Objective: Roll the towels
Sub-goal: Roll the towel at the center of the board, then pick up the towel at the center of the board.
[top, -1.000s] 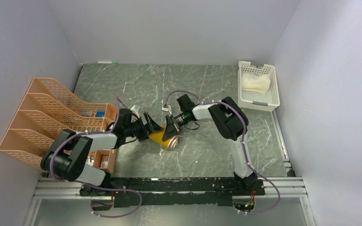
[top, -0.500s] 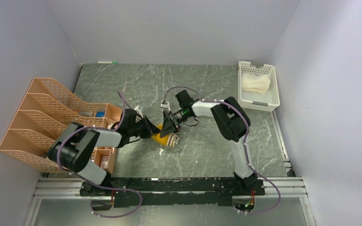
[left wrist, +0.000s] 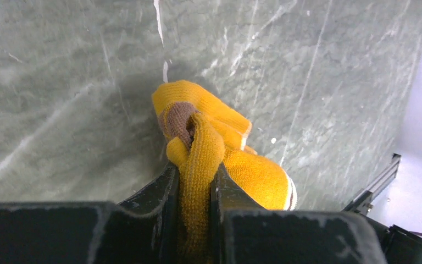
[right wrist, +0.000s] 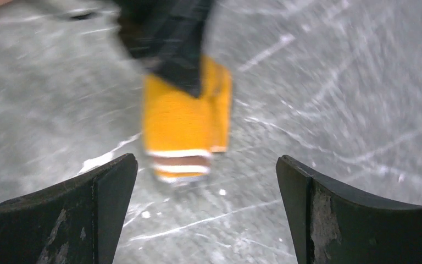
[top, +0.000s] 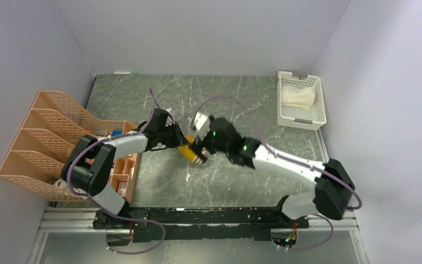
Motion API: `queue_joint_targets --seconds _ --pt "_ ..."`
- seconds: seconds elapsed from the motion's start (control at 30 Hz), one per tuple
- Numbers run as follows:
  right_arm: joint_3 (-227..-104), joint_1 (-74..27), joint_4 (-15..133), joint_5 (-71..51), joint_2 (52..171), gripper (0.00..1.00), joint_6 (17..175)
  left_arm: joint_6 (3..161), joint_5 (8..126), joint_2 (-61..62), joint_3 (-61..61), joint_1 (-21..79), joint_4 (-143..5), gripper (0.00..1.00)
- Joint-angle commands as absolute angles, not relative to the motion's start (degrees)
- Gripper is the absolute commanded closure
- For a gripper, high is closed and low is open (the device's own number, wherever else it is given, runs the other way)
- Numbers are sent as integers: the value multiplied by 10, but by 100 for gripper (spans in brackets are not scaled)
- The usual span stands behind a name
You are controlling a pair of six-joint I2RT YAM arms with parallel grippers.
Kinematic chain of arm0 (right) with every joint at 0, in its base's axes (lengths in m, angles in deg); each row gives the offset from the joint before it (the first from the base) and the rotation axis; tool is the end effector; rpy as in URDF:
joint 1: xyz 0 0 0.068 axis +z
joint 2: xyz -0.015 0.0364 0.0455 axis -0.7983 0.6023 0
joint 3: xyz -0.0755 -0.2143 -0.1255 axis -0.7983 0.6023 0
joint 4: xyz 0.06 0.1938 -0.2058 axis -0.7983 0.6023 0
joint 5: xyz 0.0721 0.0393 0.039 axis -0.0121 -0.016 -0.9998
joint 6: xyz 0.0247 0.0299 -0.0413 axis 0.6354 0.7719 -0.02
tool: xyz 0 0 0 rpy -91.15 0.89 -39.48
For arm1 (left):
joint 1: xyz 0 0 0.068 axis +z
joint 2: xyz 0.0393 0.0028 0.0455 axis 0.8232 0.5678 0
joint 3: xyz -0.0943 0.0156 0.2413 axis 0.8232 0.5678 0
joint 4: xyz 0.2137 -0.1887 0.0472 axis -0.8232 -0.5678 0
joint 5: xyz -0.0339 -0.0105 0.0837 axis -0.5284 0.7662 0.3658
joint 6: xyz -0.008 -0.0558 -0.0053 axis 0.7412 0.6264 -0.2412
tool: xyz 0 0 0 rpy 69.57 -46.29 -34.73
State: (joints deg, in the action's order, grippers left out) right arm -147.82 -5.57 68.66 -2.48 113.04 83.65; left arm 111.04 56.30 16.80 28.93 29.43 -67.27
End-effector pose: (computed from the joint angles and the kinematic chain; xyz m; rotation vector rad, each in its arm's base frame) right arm 0.2413 0.2624 0.2365 -0.9845 1.9816 0.4134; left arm 0.2936 -0.1571 0.1204 -0.1501 2.4958 -0.9184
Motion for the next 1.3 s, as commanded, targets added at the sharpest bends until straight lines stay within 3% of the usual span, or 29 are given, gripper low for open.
queue_joint_targets --seconds 0.0,0.33,0.57,0.83,1.1,1.13,1.2,1.27 --pt "-1378 53 565 114 1073 0 703 1062 575 210 245 294 -758 93" --pt "-1466 79 603 120 1244 0 743 1065 515 282 208 297 -758 93" --pt "-1532 91 616 197 1340 0 793 1066 484 309 187 304 -765 93" --pt "-1514 87 586 272 1392 6 863 1067 459 326 178 315 -763 93" --pt "-1539 68 622 278 1455 32 912 1057 452 329 168 322 -779 93" --pt "-1537 64 622 267 1455 42 917 1055 452 328 166 323 -783 93" --pt "-1533 57 621 243 1455 74 929 1052 452 325 164 327 -788 93" --pt "-1523 45 616 199 1455 100 940 1048 450 321 162 333 -794 93"
